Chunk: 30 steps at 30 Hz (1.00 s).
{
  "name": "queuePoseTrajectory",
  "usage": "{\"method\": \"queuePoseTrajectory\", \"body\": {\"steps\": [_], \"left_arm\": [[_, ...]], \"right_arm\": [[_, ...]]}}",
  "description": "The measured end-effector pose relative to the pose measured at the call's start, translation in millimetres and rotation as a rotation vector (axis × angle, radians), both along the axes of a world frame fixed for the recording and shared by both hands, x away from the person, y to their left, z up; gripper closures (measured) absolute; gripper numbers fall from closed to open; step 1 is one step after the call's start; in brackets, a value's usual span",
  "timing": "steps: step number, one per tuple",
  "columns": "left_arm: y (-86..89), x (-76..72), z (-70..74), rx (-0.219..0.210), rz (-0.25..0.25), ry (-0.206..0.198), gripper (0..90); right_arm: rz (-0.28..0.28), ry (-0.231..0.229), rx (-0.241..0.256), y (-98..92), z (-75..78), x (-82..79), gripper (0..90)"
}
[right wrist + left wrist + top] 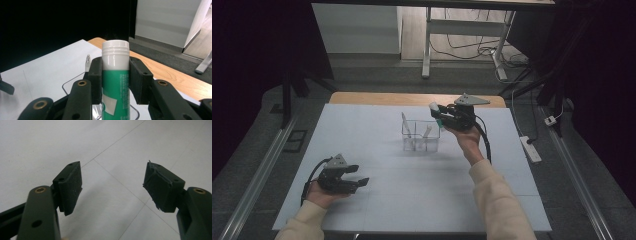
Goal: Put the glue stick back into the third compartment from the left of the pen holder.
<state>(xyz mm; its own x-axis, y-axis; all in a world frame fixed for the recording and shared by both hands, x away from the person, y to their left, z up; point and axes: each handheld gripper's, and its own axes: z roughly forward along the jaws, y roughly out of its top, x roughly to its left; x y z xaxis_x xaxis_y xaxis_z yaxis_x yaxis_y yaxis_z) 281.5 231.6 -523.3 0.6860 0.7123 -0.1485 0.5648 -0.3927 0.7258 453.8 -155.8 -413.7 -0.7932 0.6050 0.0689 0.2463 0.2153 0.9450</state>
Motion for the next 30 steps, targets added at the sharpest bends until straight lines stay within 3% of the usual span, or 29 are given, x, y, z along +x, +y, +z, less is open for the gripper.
{"method": "queuePoseTrajectory", "body": {"steps": [13, 30], "left_arm": [[0.0, 0.7, 1.4, -0.003, -0.004, -0.007, 31.0], [5.7, -4.5, -0.2, 0.006, 0.01, -0.003, 30.8]], "right_arm": [[0.004, -0.004, 0.025, 17.7, -2.1, 10.3, 65.0], [-0.015, 0.014, 0.031, 20.1, -25.2, 16.8, 64.7]]}}
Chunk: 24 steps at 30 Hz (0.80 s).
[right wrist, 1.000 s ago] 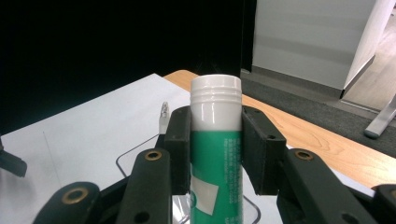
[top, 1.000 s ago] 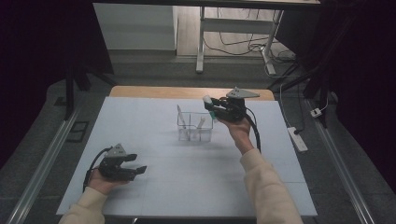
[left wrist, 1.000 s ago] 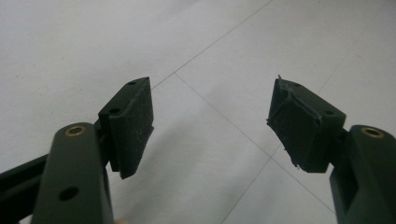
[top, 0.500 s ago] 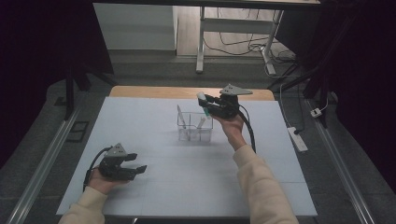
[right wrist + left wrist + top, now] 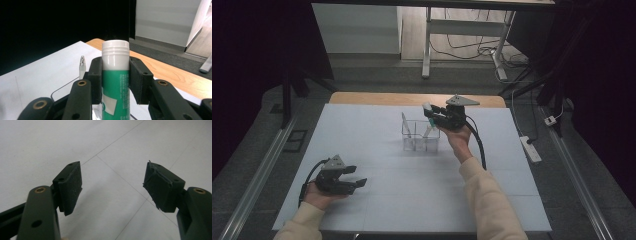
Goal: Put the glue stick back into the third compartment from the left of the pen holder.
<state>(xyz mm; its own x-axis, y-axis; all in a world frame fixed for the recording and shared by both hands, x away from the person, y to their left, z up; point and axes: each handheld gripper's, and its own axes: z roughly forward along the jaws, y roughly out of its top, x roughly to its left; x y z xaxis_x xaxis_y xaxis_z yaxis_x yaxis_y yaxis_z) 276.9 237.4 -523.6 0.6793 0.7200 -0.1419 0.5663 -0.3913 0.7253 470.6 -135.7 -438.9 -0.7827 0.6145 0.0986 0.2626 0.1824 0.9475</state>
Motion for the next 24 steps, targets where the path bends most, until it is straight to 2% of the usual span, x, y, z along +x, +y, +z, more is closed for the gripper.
{"method": "queuePoseTrajectory", "body": {"steps": [4, 8, 11, 15, 24], "left_arm": [[-0.6, -0.3, 0.2, 0.002, 0.001, -0.002, 30.9], [-1.4, 0.2, -0.2, 0.006, -0.003, 0.0, 30.8], [-1.4, 0.8, -0.1, 0.006, -0.002, -0.001, 30.8], [-1.6, 1.4, -0.4, 0.004, -0.004, 0.001, 30.8], [-1.4, 2.7, -0.6, 0.001, -0.001, -0.001, 30.9]], "right_arm": [[-0.004, 0.001, -0.004, -2.9, -2.0, -1.8, 62.2], [0.002, 0.001, 0.026, -9.8, 2.2, -4.8, 54.7], [-0.004, -0.011, 0.015, -14.7, 7.1, -7.5, 53.0], [-0.011, -0.002, 0.007, -24.4, 11.2, -11.0, 52.9], [-0.02, 0.015, -0.043, -47.1, 10.5, -26.4, 52.5]]}}
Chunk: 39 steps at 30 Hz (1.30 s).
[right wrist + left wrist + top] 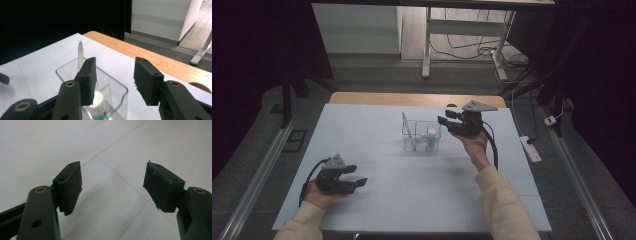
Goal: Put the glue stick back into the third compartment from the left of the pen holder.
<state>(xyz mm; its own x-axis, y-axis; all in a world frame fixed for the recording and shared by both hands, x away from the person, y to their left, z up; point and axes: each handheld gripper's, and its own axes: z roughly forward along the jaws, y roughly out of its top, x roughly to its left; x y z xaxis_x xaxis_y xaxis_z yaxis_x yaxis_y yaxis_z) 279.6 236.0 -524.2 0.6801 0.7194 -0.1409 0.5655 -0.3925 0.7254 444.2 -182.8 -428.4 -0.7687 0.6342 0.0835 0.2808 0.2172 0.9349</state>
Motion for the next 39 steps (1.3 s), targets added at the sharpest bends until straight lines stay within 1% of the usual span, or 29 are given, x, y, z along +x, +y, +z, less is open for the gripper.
{"method": "queuePoseTrajectory", "body": {"steps": [3, 7, 9, 10, 14, 17, 22, 26, 29, 30, 35, 39], "left_arm": [[-0.2, 0.2, 0.2, 0.001, -0.001, -0.001, 30.9], [-0.2, -0.1, 0.4, -0.001, -0.001, -0.001, 30.9], [0.2, -0.2, 0.5, -0.003, 0.001, -0.001, 30.9], [0.3, 0.0, 0.3, -0.004, 0.002, 0.0, 30.9], [0.2, 0.2, 0.2, -0.004, 0.002, 0.0, 30.9], [-0.3, 0.3, 0.2, -0.001, 0.001, 0.0, 30.9], [-0.6, 0.4, 0.1, 0.0, 0.002, 0.0, 30.9], [-1.4, 0.2, 0.3, -0.001, 0.001, -0.001, 30.9], [-1.6, 0.5, 0.3, 0.001, 0.0, 0.0, 30.9], [-1.7, 0.5, 0.4, 0.0, 0.001, 0.0, 30.9], [-2.0, 0.1, 1.1, -0.004, 0.004, -0.003, 30.9], [-2.5, 0.1, 1.5, -0.004, 0.005, -0.004, 30.9]], "right_arm": [[-0.005, 0.007, -0.016, -10.2, -2.3, -7.4, 52.2], [-0.009, 0.017, -0.021, -23.9, -7.2, -17.9, 52.2], [-0.015, 0.025, -0.033, -31.0, -11.5, -25.0, 52.0], [-0.015, 0.031, -0.047, -35.0, -13.5, -28.7, 51.9], [-0.013, 0.044, -0.06, -51.6, -19.9, -44.8, 51.7], [-0.018, 0.048, -0.056, -64.4, -22.9, -55.1, 51.5], [-0.022, 0.061, -0.083, -85.4, -27.4, -71.8, 50.7], [-0.017, 0.071, -0.099, -99.9, -34.3, -83.8, 50.5], [-0.005, 0.087, -0.108, -105.8, -40.1, -88.9, 49.7], [-0.004, 0.091, -0.123, -107.3, -41.7, -90.5, 49.5], [0.002, 0.093, -0.141, -113.8, -47.2, -98.2, 49.3], [0.008, 0.095, -0.155, -115.1, -50.3, -101.9, 49.0]]}}
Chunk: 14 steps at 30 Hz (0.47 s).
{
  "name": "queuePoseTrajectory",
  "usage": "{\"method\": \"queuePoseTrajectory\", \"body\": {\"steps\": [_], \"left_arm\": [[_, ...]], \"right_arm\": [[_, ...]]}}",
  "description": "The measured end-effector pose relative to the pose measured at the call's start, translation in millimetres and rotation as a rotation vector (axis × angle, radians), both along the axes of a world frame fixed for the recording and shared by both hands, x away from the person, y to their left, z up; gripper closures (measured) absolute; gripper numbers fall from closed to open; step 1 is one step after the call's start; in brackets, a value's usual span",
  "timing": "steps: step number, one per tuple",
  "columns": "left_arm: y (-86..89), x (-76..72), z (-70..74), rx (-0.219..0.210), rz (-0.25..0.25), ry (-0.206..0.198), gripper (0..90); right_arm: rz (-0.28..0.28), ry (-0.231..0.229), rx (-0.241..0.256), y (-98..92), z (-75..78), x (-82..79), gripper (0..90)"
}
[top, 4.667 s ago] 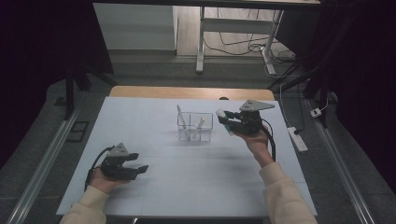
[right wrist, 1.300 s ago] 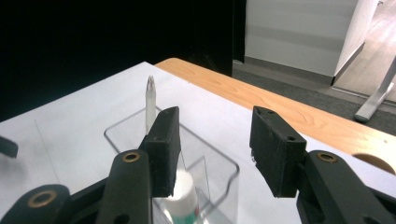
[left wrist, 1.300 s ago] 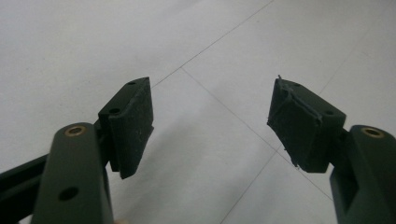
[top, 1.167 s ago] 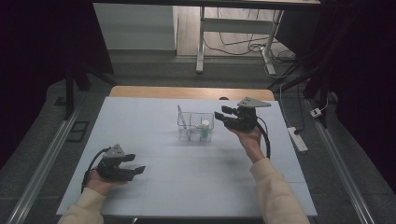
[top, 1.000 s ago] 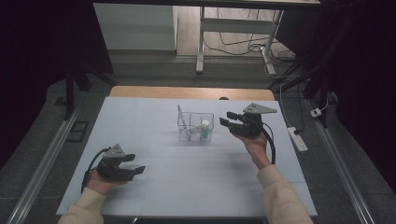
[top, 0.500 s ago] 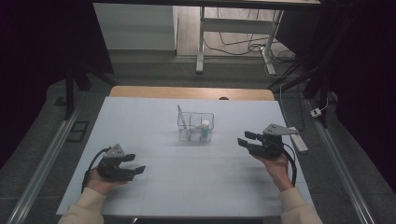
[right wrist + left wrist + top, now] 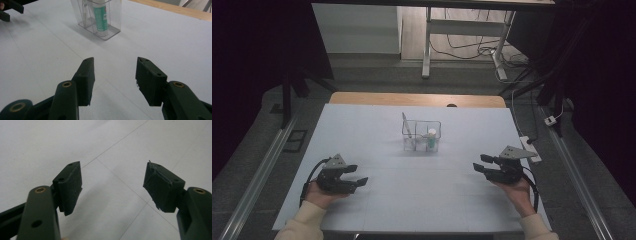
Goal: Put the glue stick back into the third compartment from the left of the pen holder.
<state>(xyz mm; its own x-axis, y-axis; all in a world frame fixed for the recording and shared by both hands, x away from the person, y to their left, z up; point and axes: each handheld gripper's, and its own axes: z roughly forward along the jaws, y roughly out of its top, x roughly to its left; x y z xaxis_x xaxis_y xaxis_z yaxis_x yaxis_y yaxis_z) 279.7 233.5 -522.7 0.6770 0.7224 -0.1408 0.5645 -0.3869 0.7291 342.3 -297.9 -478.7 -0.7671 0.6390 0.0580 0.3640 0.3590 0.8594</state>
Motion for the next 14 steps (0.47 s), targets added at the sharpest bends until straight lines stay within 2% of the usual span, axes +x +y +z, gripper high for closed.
{"method": "queuePoseTrajectory", "body": {"steps": [14], "left_arm": [[1.0, 0.7, 0.3, 0.001, 0.001, -0.003, 30.8]], "right_arm": [[0.003, -0.007, -0.017, -0.4, -2.8, -1.6, 48.4]]}}
